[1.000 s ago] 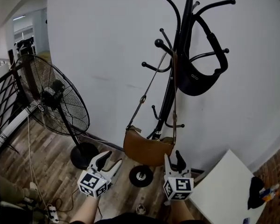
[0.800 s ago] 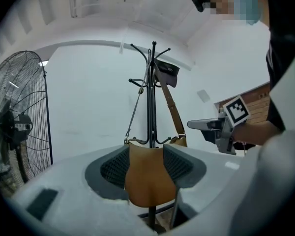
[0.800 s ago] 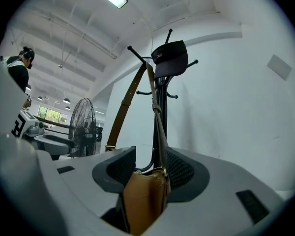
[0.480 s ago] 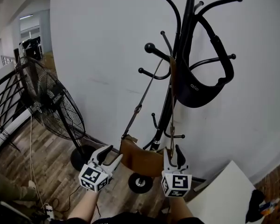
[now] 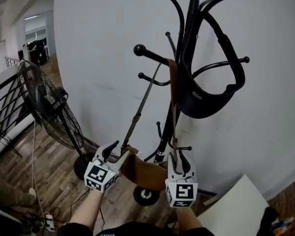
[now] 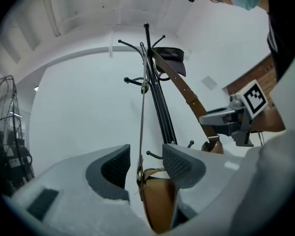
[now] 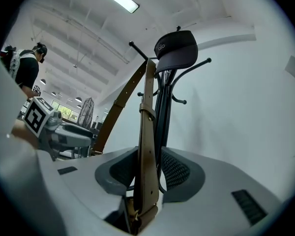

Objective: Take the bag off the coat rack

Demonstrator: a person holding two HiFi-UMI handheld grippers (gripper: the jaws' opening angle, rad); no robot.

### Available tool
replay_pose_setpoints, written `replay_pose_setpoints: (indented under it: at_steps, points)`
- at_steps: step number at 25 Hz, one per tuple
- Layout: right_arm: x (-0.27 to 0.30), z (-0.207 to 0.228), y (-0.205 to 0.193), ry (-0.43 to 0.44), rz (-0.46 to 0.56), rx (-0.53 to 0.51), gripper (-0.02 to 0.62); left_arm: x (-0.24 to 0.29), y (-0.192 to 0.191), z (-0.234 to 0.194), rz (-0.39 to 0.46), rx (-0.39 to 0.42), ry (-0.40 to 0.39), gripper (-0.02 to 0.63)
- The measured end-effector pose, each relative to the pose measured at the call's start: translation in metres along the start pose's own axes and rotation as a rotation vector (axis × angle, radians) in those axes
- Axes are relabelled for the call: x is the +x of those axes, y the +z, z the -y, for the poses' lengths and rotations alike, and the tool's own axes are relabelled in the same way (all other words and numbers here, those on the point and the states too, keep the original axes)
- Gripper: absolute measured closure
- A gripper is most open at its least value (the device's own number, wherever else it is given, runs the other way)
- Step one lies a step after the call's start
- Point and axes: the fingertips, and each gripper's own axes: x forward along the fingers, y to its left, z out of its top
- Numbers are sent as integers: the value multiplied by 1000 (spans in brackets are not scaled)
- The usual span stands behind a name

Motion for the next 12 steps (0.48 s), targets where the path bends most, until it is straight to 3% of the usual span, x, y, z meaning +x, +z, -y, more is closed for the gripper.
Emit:
replay_pose_setpoints:
  at_steps: [9,12]
  points:
    - [7,2,-5,63,1,-28,514,32,25,-4,52,50,26,408]
    - [12,4,-5,63,-2,-31,531,35,27,-2,59,49,29,448]
